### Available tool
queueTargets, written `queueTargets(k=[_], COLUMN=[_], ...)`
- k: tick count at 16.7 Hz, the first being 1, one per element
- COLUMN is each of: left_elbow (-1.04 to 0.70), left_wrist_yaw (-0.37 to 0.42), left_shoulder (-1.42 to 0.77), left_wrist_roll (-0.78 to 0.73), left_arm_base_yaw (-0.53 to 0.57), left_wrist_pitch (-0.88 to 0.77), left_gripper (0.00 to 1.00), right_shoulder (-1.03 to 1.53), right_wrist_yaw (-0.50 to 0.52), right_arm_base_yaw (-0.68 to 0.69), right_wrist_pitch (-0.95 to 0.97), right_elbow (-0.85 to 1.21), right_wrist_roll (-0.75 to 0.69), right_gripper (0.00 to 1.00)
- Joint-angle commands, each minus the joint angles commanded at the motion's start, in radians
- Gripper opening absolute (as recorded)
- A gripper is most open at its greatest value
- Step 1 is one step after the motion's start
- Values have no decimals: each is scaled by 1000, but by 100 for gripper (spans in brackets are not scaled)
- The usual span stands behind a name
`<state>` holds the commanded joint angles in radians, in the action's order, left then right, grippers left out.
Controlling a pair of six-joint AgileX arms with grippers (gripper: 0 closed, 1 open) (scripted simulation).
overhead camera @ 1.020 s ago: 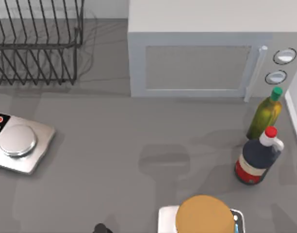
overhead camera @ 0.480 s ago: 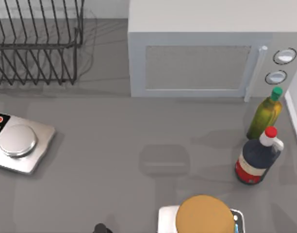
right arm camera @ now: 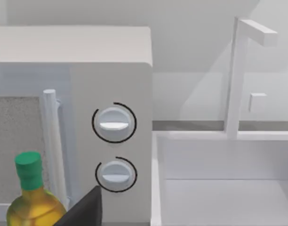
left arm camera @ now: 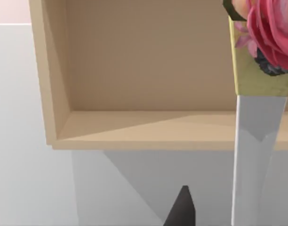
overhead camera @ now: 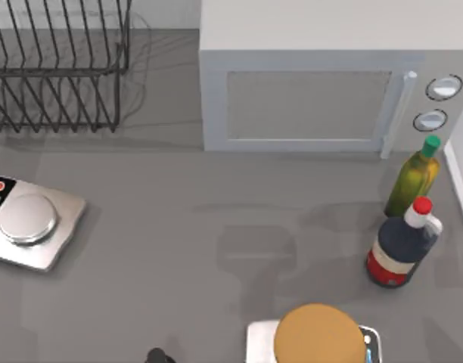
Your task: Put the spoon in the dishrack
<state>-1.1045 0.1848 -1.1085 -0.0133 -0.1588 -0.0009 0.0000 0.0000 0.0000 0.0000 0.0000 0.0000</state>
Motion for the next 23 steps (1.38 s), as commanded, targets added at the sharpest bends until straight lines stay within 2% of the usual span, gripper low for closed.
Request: queueTargets(k=[7,10,13,18,23], left_elbow=[101,148,178,181,181], left_wrist_yaw=[-47,-65,-78,-79,-79], left_shoulder=[-437,-573,-641,-647,-647], left_wrist_roll=[-6,-5,-3,-2,-2], left_arm_base_yaw=[56,78,91,92,92], left_wrist_pitch=[554,736,824,831,831], left_gripper=[0,0,0,0,38], right_shoulder=[0,0,0,0,0], right_wrist_yaw=[0,0,0,0,0], right_arm_base_yaw=[0,0,0,0,0], right_wrist_pitch=[0,0,0,0,0], right_elbow=[0,0,0,0,0], right_wrist_roll=[0,0,0,0,0], right_gripper=[100,100,100,100,100])
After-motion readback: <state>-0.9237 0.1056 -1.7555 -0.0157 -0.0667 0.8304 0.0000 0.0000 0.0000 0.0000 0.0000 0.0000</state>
